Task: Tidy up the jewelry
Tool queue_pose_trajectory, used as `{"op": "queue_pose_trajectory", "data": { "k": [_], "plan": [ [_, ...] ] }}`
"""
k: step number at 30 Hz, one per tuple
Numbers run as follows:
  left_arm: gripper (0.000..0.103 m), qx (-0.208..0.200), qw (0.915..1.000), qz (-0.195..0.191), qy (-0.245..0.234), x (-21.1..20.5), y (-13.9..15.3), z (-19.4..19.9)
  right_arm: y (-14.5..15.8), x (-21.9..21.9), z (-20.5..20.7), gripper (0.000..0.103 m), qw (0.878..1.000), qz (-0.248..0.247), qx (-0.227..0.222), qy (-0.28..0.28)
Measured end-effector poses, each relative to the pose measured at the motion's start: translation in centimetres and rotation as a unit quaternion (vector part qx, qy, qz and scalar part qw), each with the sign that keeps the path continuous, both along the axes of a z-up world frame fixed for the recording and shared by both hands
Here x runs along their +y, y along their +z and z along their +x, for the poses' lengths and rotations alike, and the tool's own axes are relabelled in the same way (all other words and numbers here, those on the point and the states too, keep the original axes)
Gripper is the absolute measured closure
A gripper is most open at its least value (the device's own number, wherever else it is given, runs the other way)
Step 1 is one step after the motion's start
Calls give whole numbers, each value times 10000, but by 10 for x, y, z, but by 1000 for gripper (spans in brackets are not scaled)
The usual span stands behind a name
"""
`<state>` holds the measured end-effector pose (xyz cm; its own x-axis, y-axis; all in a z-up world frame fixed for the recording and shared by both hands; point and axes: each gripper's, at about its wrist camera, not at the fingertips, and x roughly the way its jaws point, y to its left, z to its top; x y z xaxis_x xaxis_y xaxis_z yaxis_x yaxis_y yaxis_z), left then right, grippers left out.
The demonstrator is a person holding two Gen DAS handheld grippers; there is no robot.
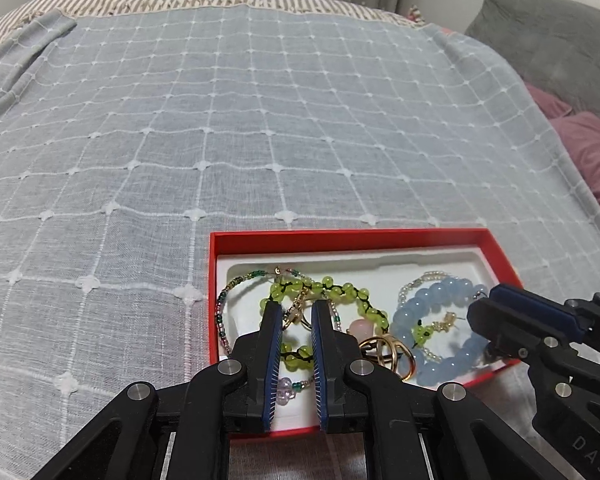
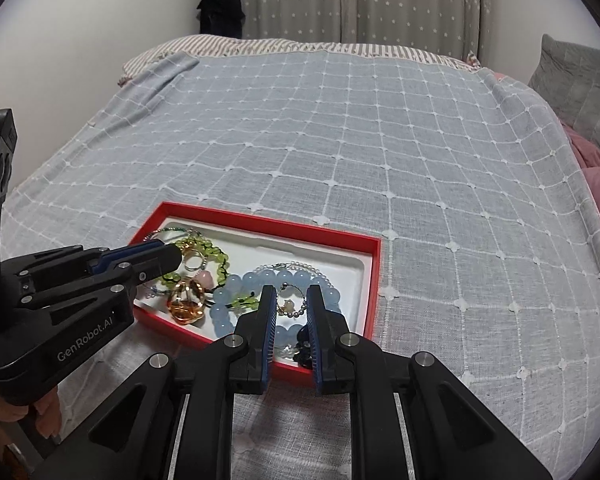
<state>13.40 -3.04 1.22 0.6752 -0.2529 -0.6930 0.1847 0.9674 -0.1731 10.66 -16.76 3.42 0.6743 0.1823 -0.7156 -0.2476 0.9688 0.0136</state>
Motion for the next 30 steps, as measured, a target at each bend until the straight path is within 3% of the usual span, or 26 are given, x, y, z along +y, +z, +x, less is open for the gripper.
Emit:
{"op": "queue_pose_trajectory", "data": {
  "k": [4,9,12,14,20,21,30],
  "plan": [
    [78,-34,10000,37,-3,-2,1,0,-4,-3,3,86,10000,-19,27,-26],
    [70,-2,10000,26,-10,-2,5,-2,-4,-4,4,84,10000,27,76,-27],
    [56,-23,10000,36,-19,-3,9,-8,-2,-5,1,71,9999,74,85,-25],
    [52,-31,10000,15,-40,-3,12,-14,2,-6,-3,62,9999,134,46,-31],
    [39,-11,9999,-56,-140,2,18,-33,12,-14,-19,51,9998,167,13,-125],
    [31,-3,9999,-10,-108,3,19,-36,13,-15,-21,50,9998,159,24,-151],
    [13,92,9996,242,64,10,19,-65,7,-16,-57,42,9990,-228,345,-172]
  ]
}}
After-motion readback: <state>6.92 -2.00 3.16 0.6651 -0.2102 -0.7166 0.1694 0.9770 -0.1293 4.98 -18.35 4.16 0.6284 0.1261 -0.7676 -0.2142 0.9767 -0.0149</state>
